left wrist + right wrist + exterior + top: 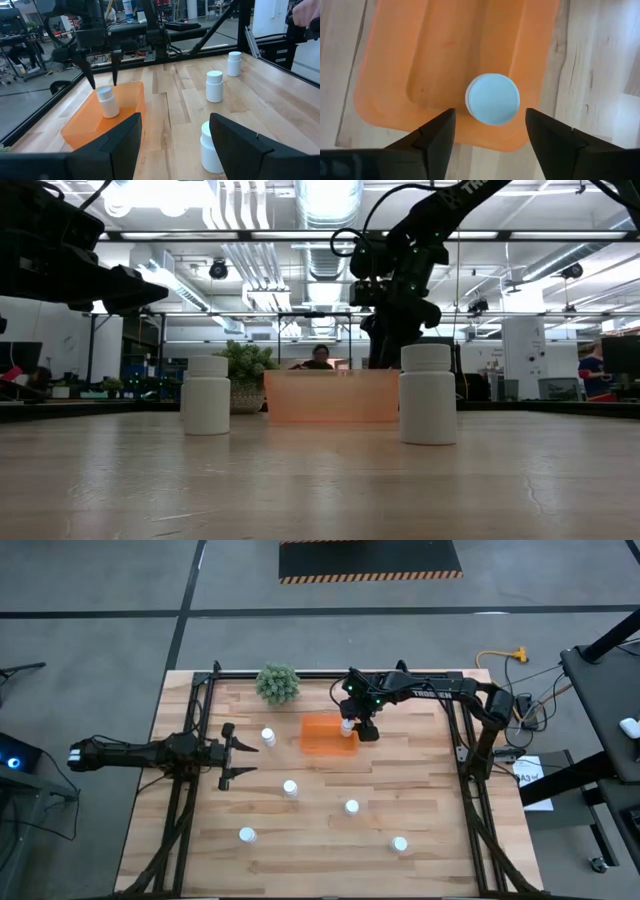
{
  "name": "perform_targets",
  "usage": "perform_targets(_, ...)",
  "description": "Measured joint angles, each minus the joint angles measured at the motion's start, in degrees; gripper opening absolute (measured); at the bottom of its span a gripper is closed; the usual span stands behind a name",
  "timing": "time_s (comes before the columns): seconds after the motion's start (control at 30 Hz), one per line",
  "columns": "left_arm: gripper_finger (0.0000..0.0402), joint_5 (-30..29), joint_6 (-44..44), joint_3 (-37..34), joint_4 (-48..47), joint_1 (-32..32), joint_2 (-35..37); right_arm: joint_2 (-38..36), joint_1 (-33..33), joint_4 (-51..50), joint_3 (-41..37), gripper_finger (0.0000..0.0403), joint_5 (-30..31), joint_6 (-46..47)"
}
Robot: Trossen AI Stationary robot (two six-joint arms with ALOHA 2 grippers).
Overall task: Pick and place pill bottles into a basket
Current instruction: Put the white pill bottle into the orange bin
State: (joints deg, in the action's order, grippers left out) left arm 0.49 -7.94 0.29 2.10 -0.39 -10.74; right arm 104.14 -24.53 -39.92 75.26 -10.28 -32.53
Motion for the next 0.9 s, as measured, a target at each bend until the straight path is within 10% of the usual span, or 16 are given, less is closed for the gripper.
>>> perform_targets(0.5, 0.0217, 0.0, 0.0, 0.0, 0.0, 0.0, 0.0, -0.3, 0.7, -10.8, 6.3, 0.0267, -0.5, 2.0)
perform_targets(0.9, 0.0217, 0.0, 0.0, 0.0, 0.0, 0.0, 0.0, -1.9, 3.0, -19.1, 6.8, 0.0263, -25.9, 3.7)
